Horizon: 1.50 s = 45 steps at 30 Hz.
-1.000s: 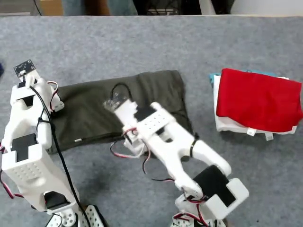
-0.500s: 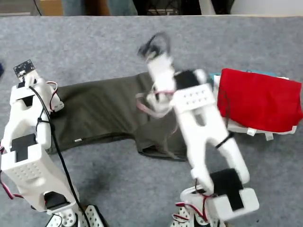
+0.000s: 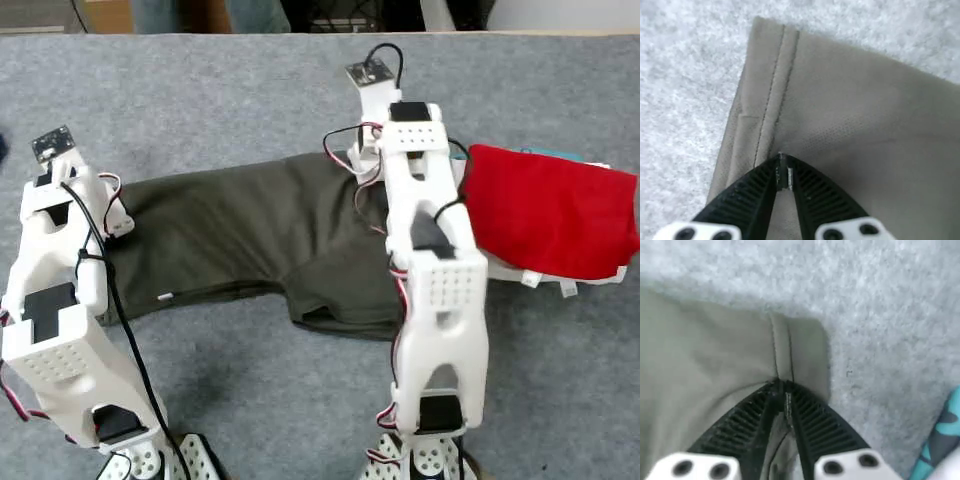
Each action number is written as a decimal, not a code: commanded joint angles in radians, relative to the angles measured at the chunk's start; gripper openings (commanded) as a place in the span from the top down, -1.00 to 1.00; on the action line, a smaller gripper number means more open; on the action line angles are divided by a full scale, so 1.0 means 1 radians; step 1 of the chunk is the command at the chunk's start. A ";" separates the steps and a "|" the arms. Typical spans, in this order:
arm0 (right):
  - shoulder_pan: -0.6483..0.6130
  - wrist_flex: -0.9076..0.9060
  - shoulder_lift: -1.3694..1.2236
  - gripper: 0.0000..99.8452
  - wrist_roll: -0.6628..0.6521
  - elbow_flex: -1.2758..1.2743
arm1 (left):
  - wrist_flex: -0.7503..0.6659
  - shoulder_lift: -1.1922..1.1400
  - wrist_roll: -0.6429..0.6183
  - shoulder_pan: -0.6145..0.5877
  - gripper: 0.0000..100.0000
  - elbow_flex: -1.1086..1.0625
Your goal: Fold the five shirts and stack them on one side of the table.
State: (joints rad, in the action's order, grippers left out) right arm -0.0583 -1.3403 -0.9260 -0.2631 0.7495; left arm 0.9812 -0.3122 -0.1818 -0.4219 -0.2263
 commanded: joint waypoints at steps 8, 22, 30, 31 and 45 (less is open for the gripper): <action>0.066 -0.420 -0.243 0.97 -0.109 0.754 | 0.011 0.029 0.281 -0.025 0.94 0.062; 0.035 -0.430 0.234 0.97 -0.304 0.386 | 0.060 0.540 0.338 -0.018 0.94 -0.220; -0.117 -0.377 0.872 0.96 -0.583 -0.530 | -0.057 0.615 0.330 -0.018 0.94 -0.432; -0.143 -0.354 0.944 0.96 -0.615 -0.638 | -0.069 0.615 0.330 -0.019 0.94 -0.435; -0.405 0.005 1.477 0.31 -0.683 -1.718 | -0.178 0.517 0.189 -0.015 0.94 -0.487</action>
State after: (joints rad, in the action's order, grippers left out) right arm -0.4081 -1.4569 0.5163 -0.9551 -0.8140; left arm 0.8324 0.2340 0.0575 -0.4419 -0.7204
